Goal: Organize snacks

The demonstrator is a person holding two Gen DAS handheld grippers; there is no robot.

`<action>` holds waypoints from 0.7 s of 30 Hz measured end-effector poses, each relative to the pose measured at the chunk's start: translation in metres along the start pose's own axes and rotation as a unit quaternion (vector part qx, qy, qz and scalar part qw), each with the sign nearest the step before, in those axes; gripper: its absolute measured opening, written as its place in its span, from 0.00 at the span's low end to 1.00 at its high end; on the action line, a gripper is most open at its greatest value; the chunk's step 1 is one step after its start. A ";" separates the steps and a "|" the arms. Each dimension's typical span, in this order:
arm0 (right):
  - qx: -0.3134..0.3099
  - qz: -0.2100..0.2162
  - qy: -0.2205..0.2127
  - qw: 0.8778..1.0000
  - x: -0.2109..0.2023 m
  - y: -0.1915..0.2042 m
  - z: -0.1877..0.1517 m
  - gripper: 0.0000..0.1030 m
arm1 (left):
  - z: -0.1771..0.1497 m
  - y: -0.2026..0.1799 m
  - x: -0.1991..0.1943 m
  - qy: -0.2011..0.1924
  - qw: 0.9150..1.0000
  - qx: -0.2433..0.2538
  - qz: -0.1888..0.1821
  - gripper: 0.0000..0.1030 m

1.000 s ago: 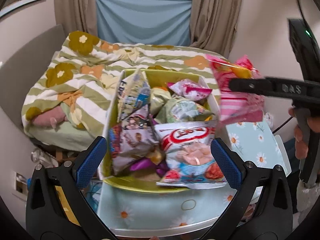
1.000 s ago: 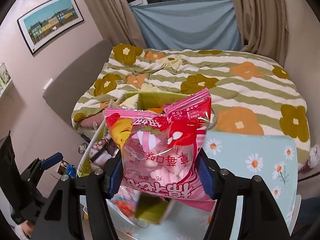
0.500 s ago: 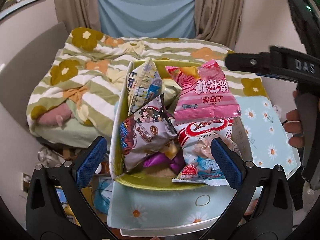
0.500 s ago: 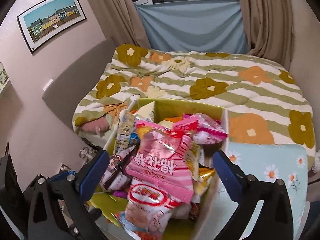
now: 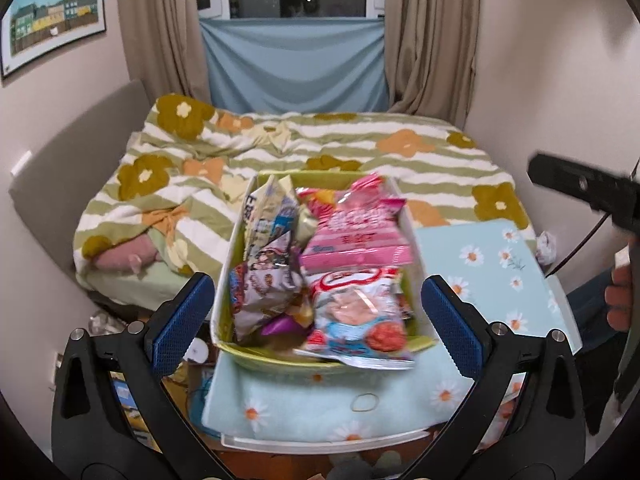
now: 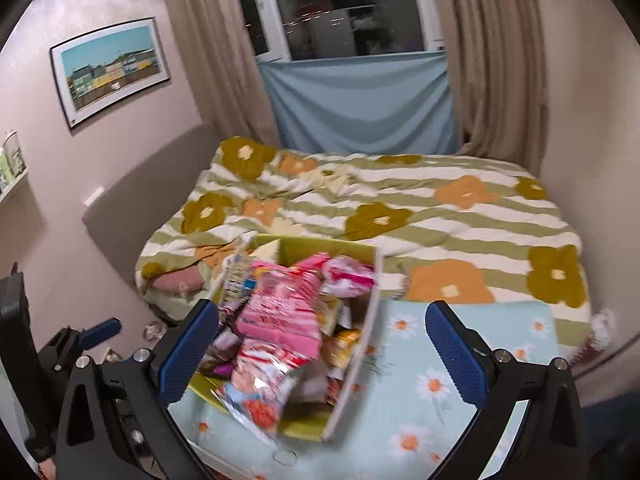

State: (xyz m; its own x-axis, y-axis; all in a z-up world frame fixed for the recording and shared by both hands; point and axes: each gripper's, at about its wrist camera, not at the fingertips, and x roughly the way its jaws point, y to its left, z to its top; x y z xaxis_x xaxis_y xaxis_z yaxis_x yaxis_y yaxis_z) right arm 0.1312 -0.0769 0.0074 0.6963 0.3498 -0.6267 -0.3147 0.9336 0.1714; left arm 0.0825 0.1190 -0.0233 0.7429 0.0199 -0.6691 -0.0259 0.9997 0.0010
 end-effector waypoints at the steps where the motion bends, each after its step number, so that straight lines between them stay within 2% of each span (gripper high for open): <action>1: 0.002 -0.006 -0.002 1.000 -0.008 -0.003 -0.003 1.00 | -0.001 -0.004 -0.006 -0.005 1.000 0.000 0.000 1.00; 12: -0.004 -0.113 -0.020 0.993 -0.079 -0.025 -0.058 1.00 | -0.023 -0.043 -0.059 -0.055 0.998 0.020 0.000 1.00; 21: 0.004 -0.147 -0.039 0.988 -0.102 -0.034 -0.077 1.00 | -0.034 -0.050 -0.076 -0.071 0.997 0.010 -0.006 1.00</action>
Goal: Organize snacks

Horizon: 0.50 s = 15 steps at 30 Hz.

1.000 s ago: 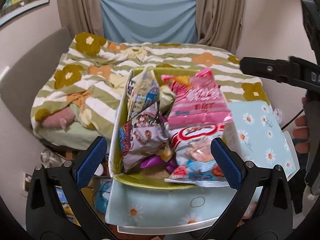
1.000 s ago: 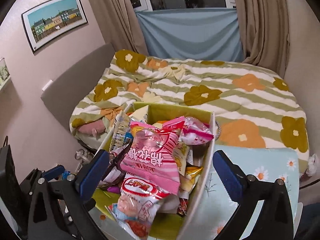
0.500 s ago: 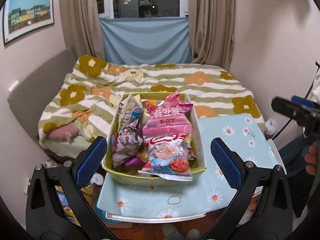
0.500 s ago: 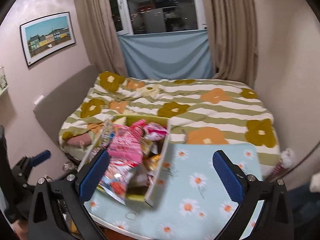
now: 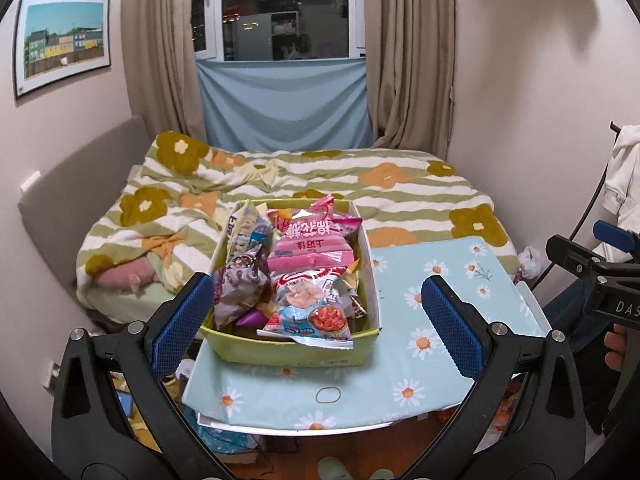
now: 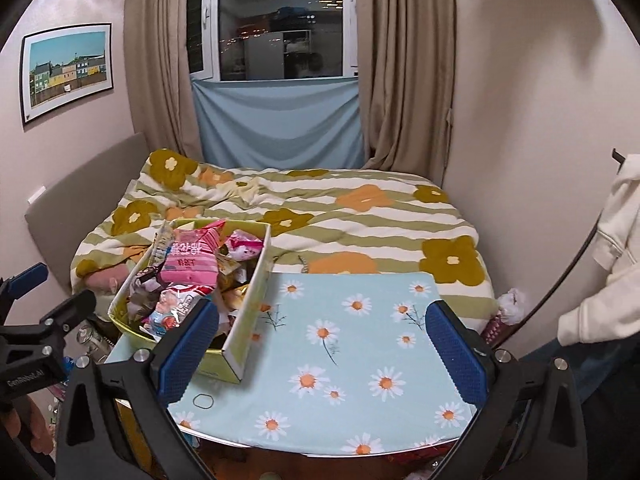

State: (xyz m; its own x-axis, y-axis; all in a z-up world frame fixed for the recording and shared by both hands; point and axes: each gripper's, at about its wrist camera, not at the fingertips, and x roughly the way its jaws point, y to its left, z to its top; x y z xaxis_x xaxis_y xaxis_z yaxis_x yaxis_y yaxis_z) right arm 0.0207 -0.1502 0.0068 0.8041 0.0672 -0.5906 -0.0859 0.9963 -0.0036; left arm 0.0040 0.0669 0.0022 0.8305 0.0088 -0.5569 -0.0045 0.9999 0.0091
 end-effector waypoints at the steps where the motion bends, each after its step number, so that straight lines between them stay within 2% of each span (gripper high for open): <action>1: 0.002 0.000 0.001 1.000 0.000 -0.001 -0.001 1.00 | 0.000 0.000 0.000 0.000 1.000 -0.001 0.001 1.00; 15: 0.019 0.005 -0.001 1.000 0.001 -0.007 -0.005 1.00 | 0.003 -0.005 0.004 0.000 1.000 0.001 0.002 1.00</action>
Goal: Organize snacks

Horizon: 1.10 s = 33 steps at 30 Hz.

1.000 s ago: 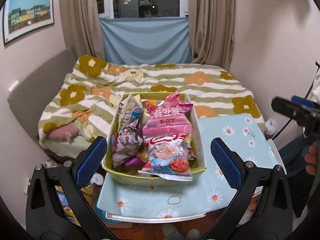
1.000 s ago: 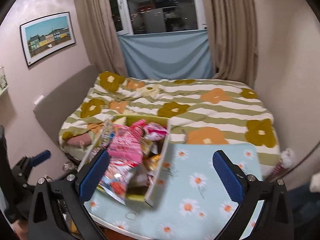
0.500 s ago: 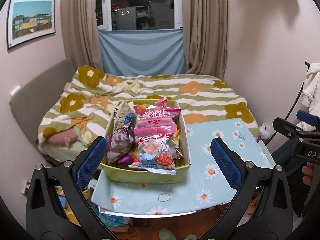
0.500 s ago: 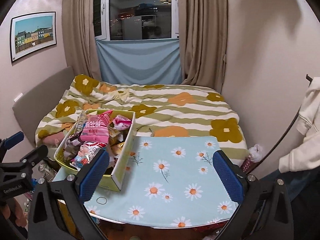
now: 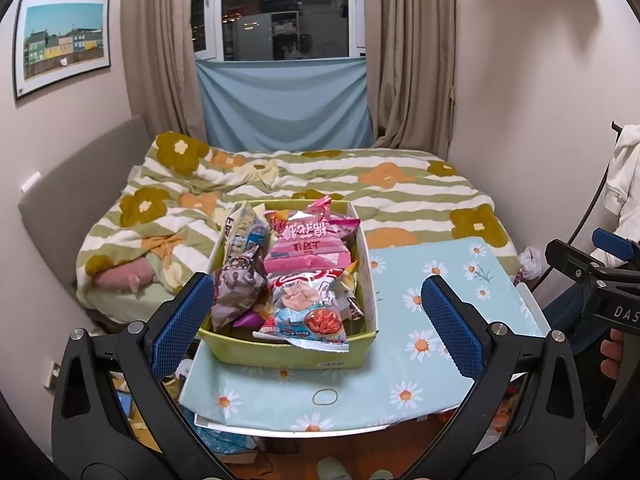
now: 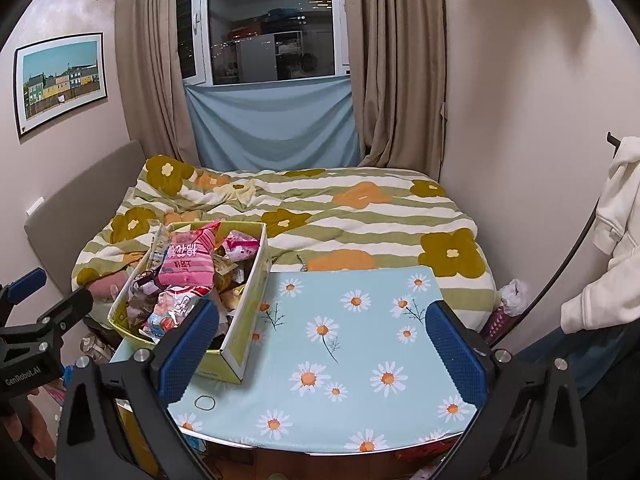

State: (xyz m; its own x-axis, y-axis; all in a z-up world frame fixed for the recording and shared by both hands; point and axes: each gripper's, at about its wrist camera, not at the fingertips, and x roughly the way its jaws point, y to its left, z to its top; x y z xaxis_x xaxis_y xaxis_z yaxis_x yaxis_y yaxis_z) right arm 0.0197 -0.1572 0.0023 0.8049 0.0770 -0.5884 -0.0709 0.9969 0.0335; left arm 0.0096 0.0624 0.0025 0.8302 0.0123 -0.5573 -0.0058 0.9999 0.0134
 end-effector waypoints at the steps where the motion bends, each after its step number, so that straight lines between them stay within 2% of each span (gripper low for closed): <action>1: 0.001 0.000 0.000 1.000 0.001 -0.001 0.000 1.00 | 0.000 -0.001 0.001 0.000 1.000 0.001 0.001 1.00; 33: 0.005 -0.004 0.004 1.000 0.007 -0.004 0.000 1.00 | 0.001 -0.011 0.009 0.005 1.000 0.011 -0.003 1.00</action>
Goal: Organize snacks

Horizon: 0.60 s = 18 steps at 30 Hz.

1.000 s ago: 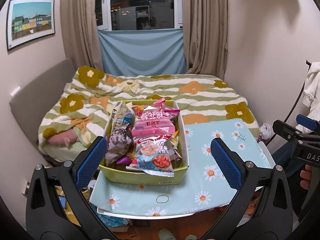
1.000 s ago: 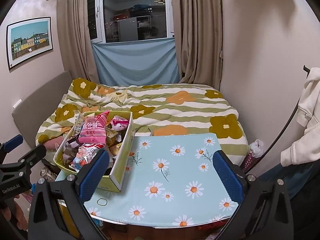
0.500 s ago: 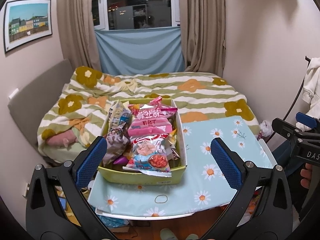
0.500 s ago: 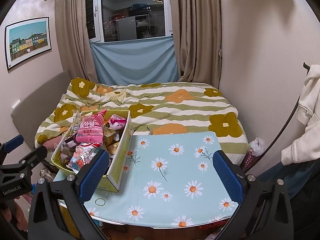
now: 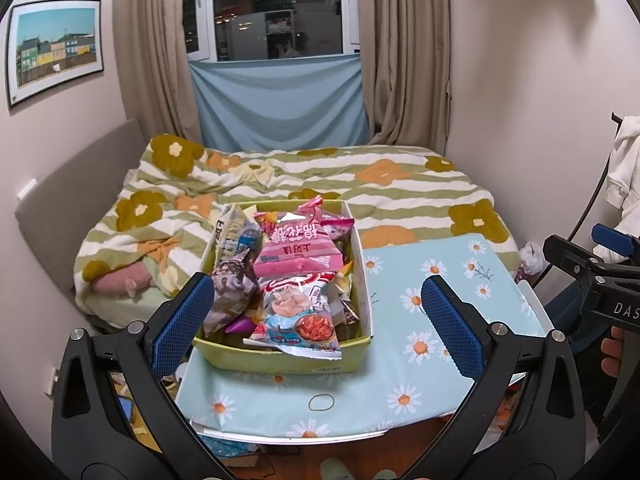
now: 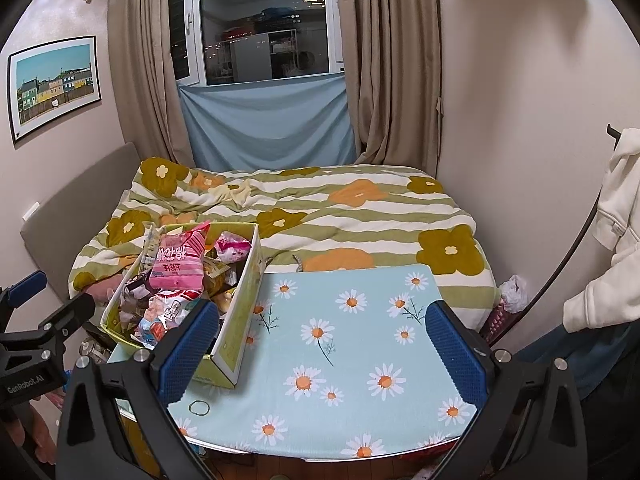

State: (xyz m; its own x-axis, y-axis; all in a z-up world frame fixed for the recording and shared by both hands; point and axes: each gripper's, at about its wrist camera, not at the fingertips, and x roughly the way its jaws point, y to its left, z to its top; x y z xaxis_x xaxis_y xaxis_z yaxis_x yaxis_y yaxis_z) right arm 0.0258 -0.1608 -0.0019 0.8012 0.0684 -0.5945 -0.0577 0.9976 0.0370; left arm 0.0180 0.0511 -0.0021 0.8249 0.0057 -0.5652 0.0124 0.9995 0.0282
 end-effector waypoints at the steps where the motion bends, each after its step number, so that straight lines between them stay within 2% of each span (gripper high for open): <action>1: 0.000 0.000 0.000 1.000 0.000 0.000 0.000 1.00 | 0.000 0.000 0.001 0.001 1.000 -0.001 0.000 1.00; 18: 0.006 -0.005 0.001 1.000 0.004 -0.002 0.005 1.00 | 0.003 0.000 0.011 0.005 1.000 0.002 -0.001 1.00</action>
State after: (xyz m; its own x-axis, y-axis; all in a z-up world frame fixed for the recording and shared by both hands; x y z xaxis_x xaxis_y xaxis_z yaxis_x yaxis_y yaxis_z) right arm 0.0325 -0.1628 -0.0005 0.8001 0.0591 -0.5969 -0.0430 0.9982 0.0411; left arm 0.0287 0.0507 -0.0057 0.8194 0.0033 -0.5732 0.0172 0.9994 0.0305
